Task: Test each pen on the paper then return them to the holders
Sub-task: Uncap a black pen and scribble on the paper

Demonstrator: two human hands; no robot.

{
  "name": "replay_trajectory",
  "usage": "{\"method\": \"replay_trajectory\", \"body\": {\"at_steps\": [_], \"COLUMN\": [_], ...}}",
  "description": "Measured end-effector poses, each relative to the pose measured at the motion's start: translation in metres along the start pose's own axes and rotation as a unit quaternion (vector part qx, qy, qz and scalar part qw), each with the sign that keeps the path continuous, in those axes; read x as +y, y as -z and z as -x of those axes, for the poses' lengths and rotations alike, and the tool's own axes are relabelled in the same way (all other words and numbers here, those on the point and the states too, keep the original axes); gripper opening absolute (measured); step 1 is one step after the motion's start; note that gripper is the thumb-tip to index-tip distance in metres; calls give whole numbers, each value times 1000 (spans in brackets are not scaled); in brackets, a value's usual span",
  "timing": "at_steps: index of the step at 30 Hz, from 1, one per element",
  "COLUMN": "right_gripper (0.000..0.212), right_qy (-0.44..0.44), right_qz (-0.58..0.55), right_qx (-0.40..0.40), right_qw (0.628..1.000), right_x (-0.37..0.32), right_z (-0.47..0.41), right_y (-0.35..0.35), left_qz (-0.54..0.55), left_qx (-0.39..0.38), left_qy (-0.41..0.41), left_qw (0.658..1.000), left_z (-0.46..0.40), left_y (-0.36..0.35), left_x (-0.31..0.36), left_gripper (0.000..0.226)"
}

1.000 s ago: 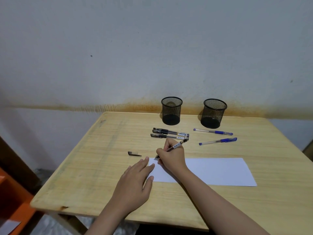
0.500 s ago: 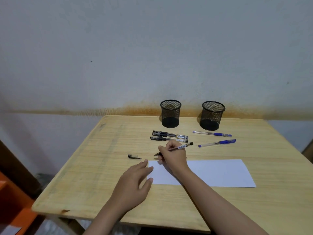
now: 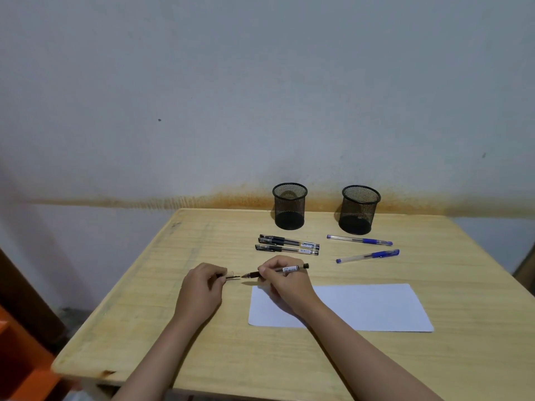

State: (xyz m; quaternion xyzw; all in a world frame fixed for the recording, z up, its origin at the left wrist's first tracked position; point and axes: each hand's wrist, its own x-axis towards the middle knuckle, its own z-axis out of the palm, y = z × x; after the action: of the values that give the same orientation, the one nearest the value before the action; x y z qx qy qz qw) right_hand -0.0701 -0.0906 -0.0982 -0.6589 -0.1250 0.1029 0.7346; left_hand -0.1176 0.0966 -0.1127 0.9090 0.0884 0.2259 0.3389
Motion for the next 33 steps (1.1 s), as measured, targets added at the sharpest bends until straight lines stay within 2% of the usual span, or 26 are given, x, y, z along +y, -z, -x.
{"method": "replay_trajectory", "body": {"at_steps": [2,6,11,23,30,33], "right_gripper": [8,12,12,8,9,12], "right_qy": [12,49,112,144,178,177], "right_qz": [10,-49,-21,17,22,15], "right_qx": [13,31,21,-3,30,-17], "right_qw": [1000,997,993,989,983,984], "right_x": [-1,-13,-40,-60,-66,-74], "right_z": [2,5,10,38,77,89], "right_y": [-2,0,2,6,18,30], "left_qz": [45,140,218,210,198,227], "left_qx": [13,37,50,40,16,-5], "left_qy": [16,66,57,-97,-166,-168], "left_qw": [999,987,973,972,966,959], "left_z": [2,3,12,23,33,31], "left_y": [3,15,28,44,48,48], "left_x": [5,18,38,70,93,104], "left_gripper": [16,18,22,31,33,36]}}
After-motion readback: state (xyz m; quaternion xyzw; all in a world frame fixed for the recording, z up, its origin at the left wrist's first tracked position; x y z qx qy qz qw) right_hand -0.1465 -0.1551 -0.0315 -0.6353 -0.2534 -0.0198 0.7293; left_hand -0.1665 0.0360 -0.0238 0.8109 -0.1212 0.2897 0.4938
